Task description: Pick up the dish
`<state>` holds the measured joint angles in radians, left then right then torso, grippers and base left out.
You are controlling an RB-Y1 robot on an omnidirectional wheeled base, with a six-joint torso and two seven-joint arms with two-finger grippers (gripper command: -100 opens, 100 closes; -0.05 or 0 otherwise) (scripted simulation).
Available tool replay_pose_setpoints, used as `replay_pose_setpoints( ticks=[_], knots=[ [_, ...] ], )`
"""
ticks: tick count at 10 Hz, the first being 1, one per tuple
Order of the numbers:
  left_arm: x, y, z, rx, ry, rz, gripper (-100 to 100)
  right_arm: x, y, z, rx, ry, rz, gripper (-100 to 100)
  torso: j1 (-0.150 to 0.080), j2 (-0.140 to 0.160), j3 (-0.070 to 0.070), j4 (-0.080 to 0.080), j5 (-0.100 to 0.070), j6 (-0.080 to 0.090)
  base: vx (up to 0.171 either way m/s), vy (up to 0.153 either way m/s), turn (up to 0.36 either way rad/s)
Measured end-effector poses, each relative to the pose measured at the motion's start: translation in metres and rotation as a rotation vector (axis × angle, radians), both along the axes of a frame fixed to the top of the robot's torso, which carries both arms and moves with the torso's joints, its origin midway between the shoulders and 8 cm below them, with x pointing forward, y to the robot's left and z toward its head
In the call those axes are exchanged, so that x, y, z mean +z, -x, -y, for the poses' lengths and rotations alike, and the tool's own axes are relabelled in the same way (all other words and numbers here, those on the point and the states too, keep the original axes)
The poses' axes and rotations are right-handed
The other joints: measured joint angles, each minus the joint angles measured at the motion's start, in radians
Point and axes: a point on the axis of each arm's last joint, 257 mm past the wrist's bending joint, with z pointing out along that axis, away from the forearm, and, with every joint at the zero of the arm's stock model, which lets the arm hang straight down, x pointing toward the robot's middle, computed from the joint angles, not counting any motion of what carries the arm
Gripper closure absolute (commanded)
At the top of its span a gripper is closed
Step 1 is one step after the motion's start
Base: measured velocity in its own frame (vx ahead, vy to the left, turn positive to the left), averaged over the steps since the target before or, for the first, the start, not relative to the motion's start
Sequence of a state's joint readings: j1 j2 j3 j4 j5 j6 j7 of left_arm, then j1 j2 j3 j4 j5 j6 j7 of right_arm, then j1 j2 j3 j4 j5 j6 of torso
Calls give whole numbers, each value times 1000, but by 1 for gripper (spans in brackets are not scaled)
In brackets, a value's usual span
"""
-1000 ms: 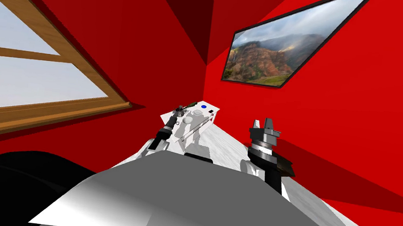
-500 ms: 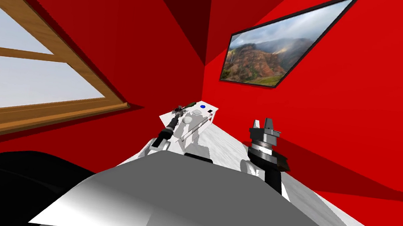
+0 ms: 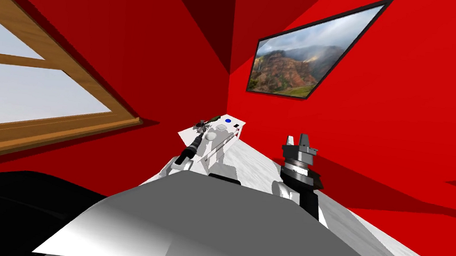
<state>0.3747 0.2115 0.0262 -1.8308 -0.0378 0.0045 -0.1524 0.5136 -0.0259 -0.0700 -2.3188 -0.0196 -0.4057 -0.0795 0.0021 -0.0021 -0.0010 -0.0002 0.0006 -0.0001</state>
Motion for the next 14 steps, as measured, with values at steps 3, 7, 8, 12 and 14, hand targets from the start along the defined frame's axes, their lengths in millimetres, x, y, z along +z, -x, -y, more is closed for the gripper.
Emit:
replay_pose_setpoints(
  ticks=[3, 7, 8, 12, 14],
  knots=[
    [-39, 1, -17, 24, 25, -114, -100, 0, 0, 0, 0, 0, 0, 0, 0, -1, -1, 0, 0, 0, 26, 7, -39],
    [-81, 0, -32, 57, 52, -233, -100, 0, 0, 0, 0, 0, 0, 0, -1, -2, -1, 0, 0, 0, 48, 1, -63],
    [-96, 1, -39, 70, 63, -276, -100, 0, 0, 0, 0, 0, 0, 0, -1, -4, -2, -1, 0, 0, 63, 3, -35],
    [-129, 8, -59, 110, 89, -391, -100, 0, 0, 0, 0, 0, 0, 0, -1, -4, -2, -1, 0, 0, 74, -2, -58],
    [-154, 16, -74, 144, 110, -473, -100, 0, 0, 0, 0, 0, 0, 0, -1, -8, -5, -2, 0, 0, 108, -1, -53]
  ],
)
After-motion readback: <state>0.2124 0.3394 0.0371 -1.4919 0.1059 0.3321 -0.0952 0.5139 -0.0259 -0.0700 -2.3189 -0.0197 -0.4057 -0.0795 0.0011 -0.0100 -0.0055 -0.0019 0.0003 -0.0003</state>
